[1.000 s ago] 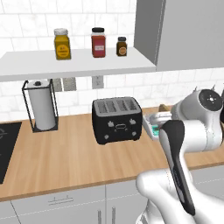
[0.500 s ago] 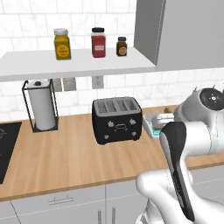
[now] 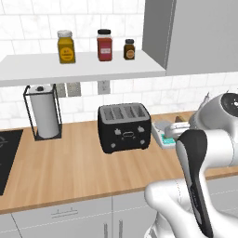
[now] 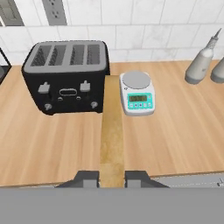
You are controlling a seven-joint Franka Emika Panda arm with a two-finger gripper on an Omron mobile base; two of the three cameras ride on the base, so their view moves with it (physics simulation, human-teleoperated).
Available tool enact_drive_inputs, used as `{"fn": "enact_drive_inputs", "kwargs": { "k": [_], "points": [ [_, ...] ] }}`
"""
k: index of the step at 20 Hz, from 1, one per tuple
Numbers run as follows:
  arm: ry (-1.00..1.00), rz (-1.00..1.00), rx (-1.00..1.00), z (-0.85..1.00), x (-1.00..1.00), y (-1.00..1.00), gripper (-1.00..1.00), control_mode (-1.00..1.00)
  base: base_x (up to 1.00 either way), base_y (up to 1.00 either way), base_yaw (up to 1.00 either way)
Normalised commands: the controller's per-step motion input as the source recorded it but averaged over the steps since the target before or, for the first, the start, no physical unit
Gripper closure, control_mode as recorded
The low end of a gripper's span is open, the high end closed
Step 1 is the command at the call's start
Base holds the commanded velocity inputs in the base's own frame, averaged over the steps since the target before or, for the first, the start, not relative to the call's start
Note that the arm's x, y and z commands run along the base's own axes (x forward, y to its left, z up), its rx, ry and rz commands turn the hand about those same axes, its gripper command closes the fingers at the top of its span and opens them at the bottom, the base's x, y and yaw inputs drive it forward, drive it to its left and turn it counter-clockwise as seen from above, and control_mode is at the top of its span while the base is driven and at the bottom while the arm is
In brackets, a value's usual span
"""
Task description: Start the toaster. Once the lever pops up, take the bread to the plate on the dining counter.
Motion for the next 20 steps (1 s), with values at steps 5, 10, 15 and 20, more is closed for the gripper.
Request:
{"fn": "enact_drive_inputs", "kwargs": {
  "k": [5,10,15,20],
  "points": [
    [0.00,0.00,0.00,0.00,-0.01,0.00,1.00,-1.00,0.00,0.00,0.00],
    [0.00,0.00,0.00,0.00,0.00,0.00,1.00,-1.00,0.00,0.00,0.00],
    [0.00,0.00,0.00,0.00,0.00,0.00,1.00,1.00,-0.19,0.00,0.00],
    [0.00,0.00,0.00,0.00,0.00,0.00,1.00,1.00,-0.57,0.02,0.12]
  ]
}}
